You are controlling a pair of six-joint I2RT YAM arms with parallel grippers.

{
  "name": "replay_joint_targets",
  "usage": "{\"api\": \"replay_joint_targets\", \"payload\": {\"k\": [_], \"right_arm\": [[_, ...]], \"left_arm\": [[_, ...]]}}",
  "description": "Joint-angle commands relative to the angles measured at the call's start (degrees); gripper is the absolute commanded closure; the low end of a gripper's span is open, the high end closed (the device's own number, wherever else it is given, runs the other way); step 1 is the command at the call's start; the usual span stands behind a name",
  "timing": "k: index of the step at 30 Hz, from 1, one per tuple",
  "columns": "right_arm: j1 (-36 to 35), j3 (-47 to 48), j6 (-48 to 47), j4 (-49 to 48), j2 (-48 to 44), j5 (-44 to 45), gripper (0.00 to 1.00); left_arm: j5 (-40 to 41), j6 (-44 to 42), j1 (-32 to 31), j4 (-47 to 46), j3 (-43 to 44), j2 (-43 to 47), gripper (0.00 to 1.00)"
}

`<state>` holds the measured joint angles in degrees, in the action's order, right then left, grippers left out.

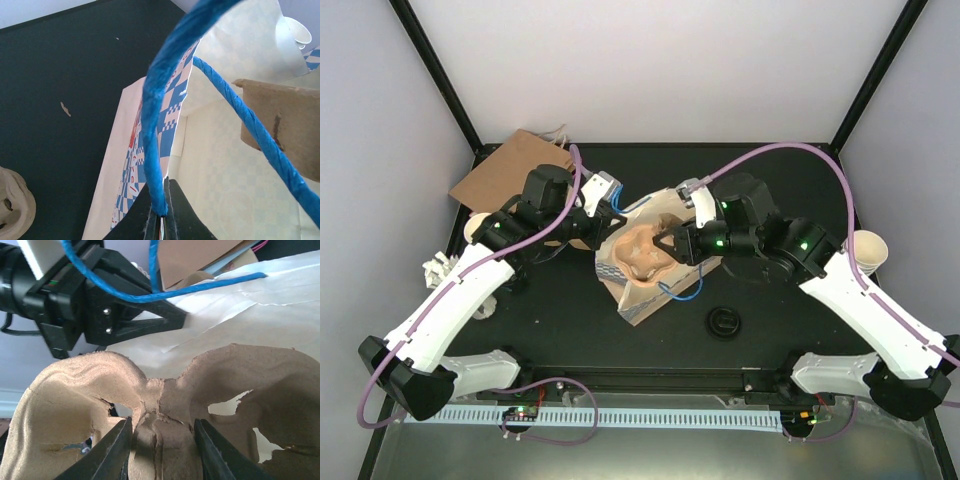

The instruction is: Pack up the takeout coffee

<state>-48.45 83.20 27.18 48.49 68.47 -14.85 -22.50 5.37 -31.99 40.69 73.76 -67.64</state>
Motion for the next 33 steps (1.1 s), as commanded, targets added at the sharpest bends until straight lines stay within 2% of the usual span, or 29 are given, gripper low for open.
{"api": "replay_joint_targets", "payload": {"k": [1,13,24,33], "right_arm": [[0.1,1.44,0.86,-2.31,-2.11,-5.3,0.66],[-0.43,0.32,4.69,-9.42,-1.85,-12.83,0.66],[1.1,-5.57,4.61,-9.18,-1.79,-4.78,0.66],[6.75,-7.96,1.78,-7.72,-3.84,-5.37,0.66]], "left_arm": [[-0.78,0.86,-0.38,-0.6,2.53,0.03,0.98],[-0.57,1.53,-0.65,-0.66,3.32,-0.96,0.99],[-0.61,1.07,-0.9,-0.08,3.1,-0.45,0.98],[-0.74,0.09,-1.14,0.73,2.73,0.02,0.98]]}}
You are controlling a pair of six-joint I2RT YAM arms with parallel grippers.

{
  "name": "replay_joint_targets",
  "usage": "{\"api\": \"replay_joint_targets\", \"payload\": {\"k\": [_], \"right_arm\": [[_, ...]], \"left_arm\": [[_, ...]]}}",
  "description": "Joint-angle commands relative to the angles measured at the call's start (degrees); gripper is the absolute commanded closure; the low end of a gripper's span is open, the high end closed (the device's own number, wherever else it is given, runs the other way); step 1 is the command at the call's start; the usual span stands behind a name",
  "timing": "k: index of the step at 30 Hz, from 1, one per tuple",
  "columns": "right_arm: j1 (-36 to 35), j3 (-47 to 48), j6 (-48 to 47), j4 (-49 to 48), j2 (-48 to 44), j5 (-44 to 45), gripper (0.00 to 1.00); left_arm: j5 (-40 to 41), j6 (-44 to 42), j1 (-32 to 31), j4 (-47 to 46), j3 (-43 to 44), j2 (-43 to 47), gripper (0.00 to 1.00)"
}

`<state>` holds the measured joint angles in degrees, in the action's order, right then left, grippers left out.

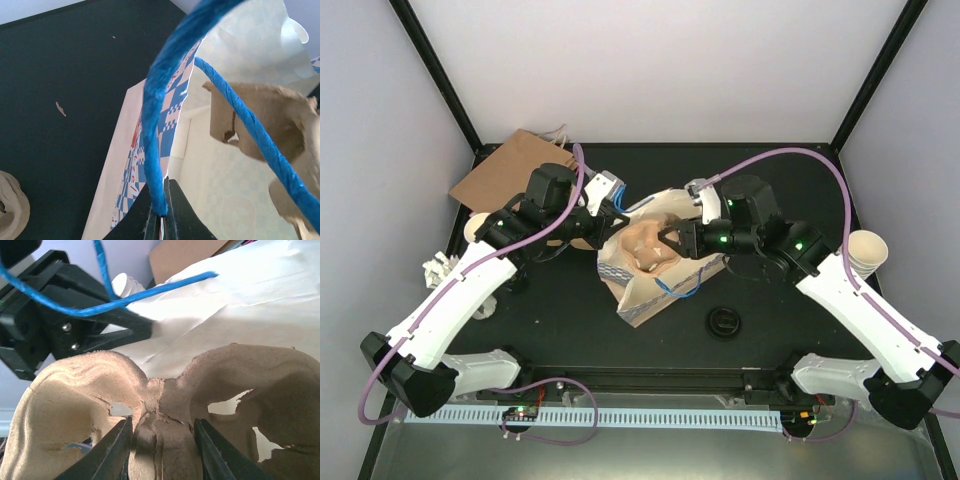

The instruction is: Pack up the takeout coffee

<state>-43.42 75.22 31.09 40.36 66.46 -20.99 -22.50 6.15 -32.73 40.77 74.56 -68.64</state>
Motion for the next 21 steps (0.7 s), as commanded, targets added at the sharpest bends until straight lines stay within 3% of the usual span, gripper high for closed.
{"api": "replay_joint_targets", "payload": {"k": [1,12,21], "right_arm": [[1.93,0.4,-2.91,1.42,-1.7,1.49,0.66],[0.46,5.18,-14.27,13.66,2.83,20.3,0.72],[-8.91,1.71,-15.77,10.17,4.04,32.15,0.71]], "left_arm": [[-0.78,-0.87,-0.4,0.75,1.89,1.09,0.98],[-1.69,-2.19,-1.03,2.17,3.52,1.07,0.98],[-5.75,0.6,-1.64,2.4,5.88,-1.11,0.98]]}}
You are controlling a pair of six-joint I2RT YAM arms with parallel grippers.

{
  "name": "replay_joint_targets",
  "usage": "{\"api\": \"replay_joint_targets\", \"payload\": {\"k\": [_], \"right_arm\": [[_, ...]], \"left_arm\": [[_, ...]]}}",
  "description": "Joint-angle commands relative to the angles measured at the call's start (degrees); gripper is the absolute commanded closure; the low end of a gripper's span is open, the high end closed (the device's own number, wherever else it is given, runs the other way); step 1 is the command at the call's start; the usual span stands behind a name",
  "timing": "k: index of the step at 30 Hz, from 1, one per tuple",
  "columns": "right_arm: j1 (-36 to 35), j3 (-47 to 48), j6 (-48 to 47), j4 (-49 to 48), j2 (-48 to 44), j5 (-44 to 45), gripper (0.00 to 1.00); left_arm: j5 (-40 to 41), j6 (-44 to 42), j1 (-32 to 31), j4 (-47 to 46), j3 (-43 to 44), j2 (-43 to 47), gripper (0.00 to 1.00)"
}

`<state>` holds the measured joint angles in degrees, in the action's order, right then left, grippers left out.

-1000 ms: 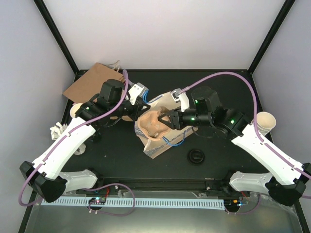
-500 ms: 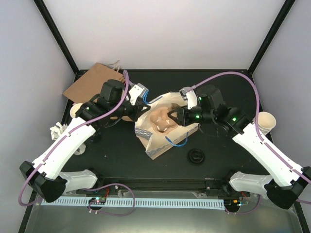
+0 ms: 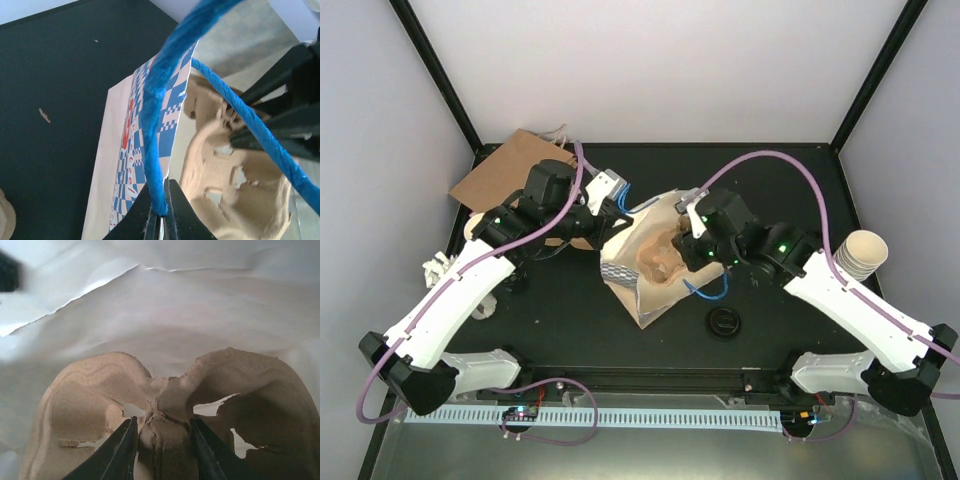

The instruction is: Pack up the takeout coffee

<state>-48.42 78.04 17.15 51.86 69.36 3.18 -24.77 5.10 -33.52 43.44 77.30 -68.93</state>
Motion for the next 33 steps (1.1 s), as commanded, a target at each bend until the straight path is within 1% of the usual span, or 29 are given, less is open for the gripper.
{"api": "replay_joint_targets", "payload": {"k": [1,6,13,16,20,24,26,29,33], "right_arm": [[-4.87,-1.2,-1.99,-1.55,1.7,8.78,0.71],[-8.46,-2.59,-2.44,-2.3,4.75,11.81,0.7],[-9.04,-7.11,-0.65,-2.54,7.0,12.04,0.68],[-9.14,-9.24,0.17,-3.35,7.38,11.42,0.66],[-9.14,-9.66,1.1,-2.94,8.35,11.8,0.66],[-9.06,-8.24,2.27,-2.11,9.06,10.0,0.66],[-8.89,-6.99,2.55,-1.58,9.66,9.29,0.65],[-8.96,-6.8,3.0,-1.18,10.87,11.76,0.65],[-9.05,-10.1,4.77,-2.53,12.99,14.49,0.66]], "left_arm": [[-3.4,1.93,-1.06,-0.38,3.29,-0.9,0.98],[-2.08,4.02,-1.42,0.01,3.88,-1.81,0.98],[-2.0,6.35,-1.49,-0.68,3.55,-2.36,0.99],[-2.98,5.98,-1.55,-0.98,3.49,-2.5,0.98],[-4.5,4.65,-2.26,-0.99,3.83,-2.64,0.98],[-5.15,2.47,-3.98,-1.06,4.09,-1.95,0.98],[-4.13,1.54,-5.0,-0.86,4.3,-1.62,0.98],[-3.21,1.9,-5.59,-0.91,4.59,-1.45,0.99],[-2.16,3.18,-5.69,-1.54,4.76,-1.02,0.98]]}}
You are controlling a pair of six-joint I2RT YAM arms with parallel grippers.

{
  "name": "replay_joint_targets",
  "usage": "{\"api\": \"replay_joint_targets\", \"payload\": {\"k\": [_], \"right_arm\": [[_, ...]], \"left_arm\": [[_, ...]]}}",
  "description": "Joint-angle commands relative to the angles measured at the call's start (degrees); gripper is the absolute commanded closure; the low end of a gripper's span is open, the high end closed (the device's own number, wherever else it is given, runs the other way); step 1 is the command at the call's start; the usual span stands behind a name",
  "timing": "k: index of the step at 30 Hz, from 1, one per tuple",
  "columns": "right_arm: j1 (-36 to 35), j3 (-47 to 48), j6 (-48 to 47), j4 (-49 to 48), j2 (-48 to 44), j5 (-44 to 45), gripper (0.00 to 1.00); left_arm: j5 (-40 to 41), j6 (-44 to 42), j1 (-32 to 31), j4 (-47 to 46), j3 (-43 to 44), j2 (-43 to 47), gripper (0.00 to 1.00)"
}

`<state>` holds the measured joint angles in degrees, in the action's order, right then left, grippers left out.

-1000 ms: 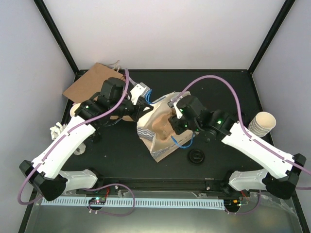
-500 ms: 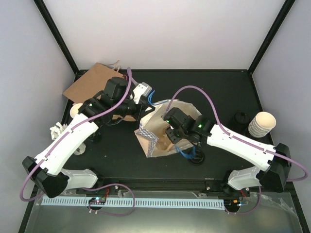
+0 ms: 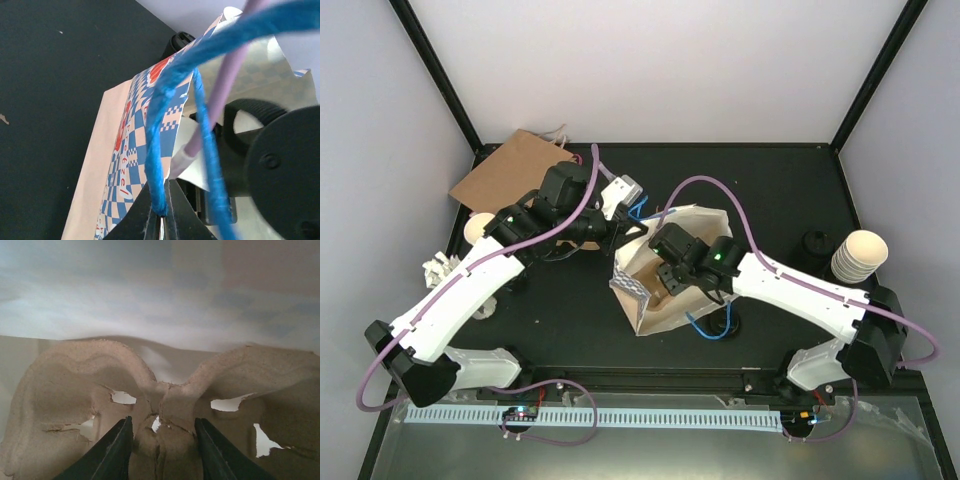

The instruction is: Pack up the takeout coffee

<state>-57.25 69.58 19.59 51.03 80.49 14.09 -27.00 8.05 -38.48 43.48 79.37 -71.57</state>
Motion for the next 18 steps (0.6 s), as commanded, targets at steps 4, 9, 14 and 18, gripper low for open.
{"api": "replay_joint_targets", "payload": {"k": [4,9,14,18], "right_arm": [[-0.31,-6.47,4.1,-6.73,1.98,3.1,0.66],[-0.34,-10.15,5.01,-11.16,2.55,2.59,0.65],[-0.31,-10.98,5.29,-11.34,6.52,1.85,0.66],[-0.31,-11.29,5.15,-11.13,9.25,2.12,0.65]], "left_arm": [[2.27,0.8,-0.77,-0.98,3.13,1.47,0.98],[4.56,1.34,-0.65,0.79,3.87,0.45,0.99],[5.18,1.35,-0.63,0.93,4.35,0.05,0.98],[5.64,1.16,-0.66,1.05,4.26,-0.21,0.98]]}}
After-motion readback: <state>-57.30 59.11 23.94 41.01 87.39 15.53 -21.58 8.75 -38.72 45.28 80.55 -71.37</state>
